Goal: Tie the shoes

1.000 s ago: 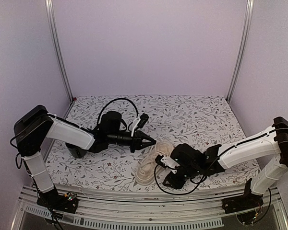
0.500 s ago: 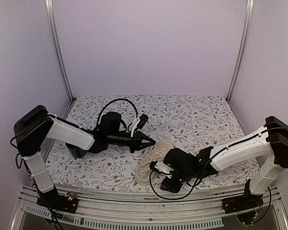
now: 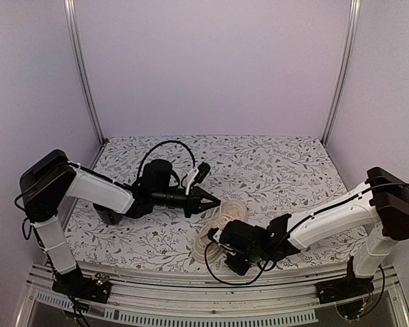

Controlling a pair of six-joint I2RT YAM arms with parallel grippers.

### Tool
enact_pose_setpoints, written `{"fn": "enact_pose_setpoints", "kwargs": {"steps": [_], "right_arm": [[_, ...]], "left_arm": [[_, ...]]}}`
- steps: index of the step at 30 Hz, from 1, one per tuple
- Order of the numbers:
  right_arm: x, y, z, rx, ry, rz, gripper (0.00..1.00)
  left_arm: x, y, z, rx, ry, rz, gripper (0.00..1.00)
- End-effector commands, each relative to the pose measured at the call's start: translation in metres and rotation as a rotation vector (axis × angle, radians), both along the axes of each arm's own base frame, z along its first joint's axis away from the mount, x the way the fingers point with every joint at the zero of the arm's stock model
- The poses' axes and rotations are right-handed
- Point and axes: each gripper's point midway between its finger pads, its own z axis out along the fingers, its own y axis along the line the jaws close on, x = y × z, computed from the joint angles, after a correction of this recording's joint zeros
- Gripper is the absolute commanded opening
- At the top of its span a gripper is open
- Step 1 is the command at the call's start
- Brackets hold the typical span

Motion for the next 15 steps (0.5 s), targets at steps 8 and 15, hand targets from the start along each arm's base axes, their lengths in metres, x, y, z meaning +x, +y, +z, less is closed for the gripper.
{"fn": "enact_pose_setpoints", "kwargs": {"steps": [8, 15], "right_arm": [[0.071, -0.096, 0.056, -0.063, -0.181, -0.458, 0.02], [0.143, -0.115, 0.116, 0.152, -0.242, -0.666, 0.02]], "left_arm": [[0.007, 0.006, 0.001, -0.003, -0.022, 0.022, 0.00], [0.006, 0.005, 0.000, -0.003, -0.024, 0.021, 0.00]]}}
